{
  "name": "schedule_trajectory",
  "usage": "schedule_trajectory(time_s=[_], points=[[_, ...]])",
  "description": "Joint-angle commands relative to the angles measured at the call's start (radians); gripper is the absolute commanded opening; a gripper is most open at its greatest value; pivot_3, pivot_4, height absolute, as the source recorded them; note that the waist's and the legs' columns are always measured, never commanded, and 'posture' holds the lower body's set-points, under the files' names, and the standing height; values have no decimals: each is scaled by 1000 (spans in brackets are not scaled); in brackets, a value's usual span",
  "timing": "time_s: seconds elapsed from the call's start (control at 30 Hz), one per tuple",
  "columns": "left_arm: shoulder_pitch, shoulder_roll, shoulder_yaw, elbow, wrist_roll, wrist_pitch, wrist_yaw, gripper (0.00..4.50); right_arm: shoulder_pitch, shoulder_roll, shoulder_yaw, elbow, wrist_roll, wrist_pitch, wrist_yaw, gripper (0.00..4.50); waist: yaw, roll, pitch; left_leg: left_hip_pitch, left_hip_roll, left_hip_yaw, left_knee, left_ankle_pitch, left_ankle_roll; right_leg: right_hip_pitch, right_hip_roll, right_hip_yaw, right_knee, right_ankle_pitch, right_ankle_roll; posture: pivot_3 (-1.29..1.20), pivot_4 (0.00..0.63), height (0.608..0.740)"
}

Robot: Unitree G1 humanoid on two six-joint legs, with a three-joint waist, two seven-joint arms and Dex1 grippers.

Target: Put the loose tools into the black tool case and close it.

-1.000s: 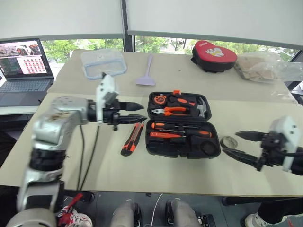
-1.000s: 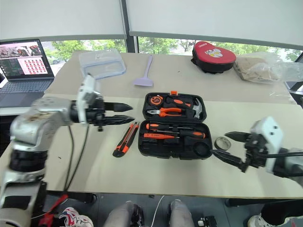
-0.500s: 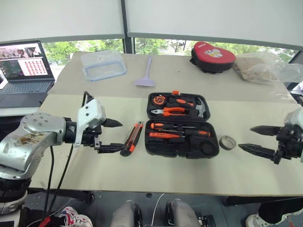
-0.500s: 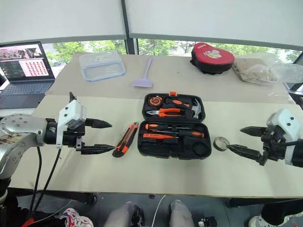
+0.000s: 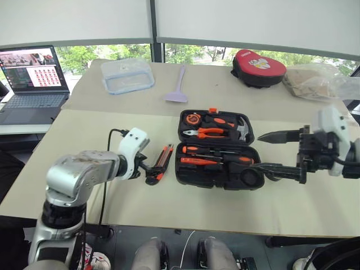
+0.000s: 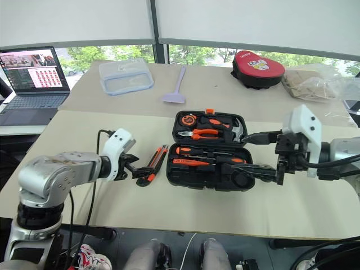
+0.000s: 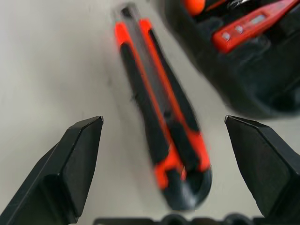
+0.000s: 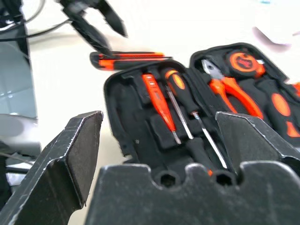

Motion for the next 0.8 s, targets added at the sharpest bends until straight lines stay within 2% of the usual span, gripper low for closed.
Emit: schedule_trajectory(time_s=[0.03,0.13,0.23,0.3,0.37,0.4,0.43,0.5,0.57,0.63,0.67,0.8], points=[[-20,12,-119,78,55,-51,32,4465,-8,15,5,-52,10,1,-36,4500,-3,0,0,0,0,0,0,0,0,0,0,0,0,0,0,0,150,731],[-12,23,-169,119,64,-89,14,4465,4,32,-6,-81,29,12,-64,4500,-3,2,-1,2,0,0,0,0,-1,1,-1,0,0,0,0,0,150,731],[7,59,-180,115,60,-113,-9,3808,24,40,-22,-105,40,21,-83,4500,-1,2,-1,3,0,0,-1,0,-1,2,-5,0,2,0,0,0,150,731],[25,80,-174,114,58,-126,-22,2931,42,42,-37,-120,51,26,-92,4500,-3,2,-1,3,0,0,-1,0,-1,2,-8,0,2,0,0,0,150,731],[43,109,-159,111,54,-133,-37,2382,64,43,-55,-130,62,30,-101,4500,-6,2,-1,3,0,0,-2,0,-1,1,-9,0,2,0,0,0,150,731],[48,122,-146,112,51,-134,-44,1904,74,42,-62,-133,65,31,-104,4500,-8,2,-1,3,0,0,-3,0,-1,1,-9,0,2,0,-1,0,150,731],[50,130,-137,113,50,-134,-48,1706,82,41,-69,-134,67,30,-104,4500,-10,2,-1,4,0,0,-4,0,-1,1,-9,0,2,0,-1,0,150,731],[37,177,-118,143,63,-172,-73,1704,96,38,-82,-135,75,35,-106,4500,-13,2,-1,5,0,0,-5,1,-1,1,-8,0,2,-1,-1,0,150,731],[7,267,-130,187,92,-289,-152,1704,109,30,-104,-129,108,65,-103,4500,-16,2,-1,5,0,0,-5,2,-2,1,-7,0,2,-1,-1,0,150,731],[-41,360,-144,227,124,-546,-327,1703,150,-2,-143,-130,168,117,-52,4500,-17,1,0,4,1,0,-6,2,-3,0,-7,0,2,-1,-2,0,150,731],[-59,382,-146,241,127,-620,-386,1703,167,-14,-157,-134,181,127,-31,4500,-14,1,0,4,0,0,-6,2,-4,-1,-7,-1,3,-1,-3,0,150,731],[-215,356,-204,325,124,-856,-652,1703,193,-7,-143,-131,105,71,-59,4500,13,1,1,-3,-1,-1,-5,2,-2,-5,-7,-6,2,-2,-4,0,150,731]])
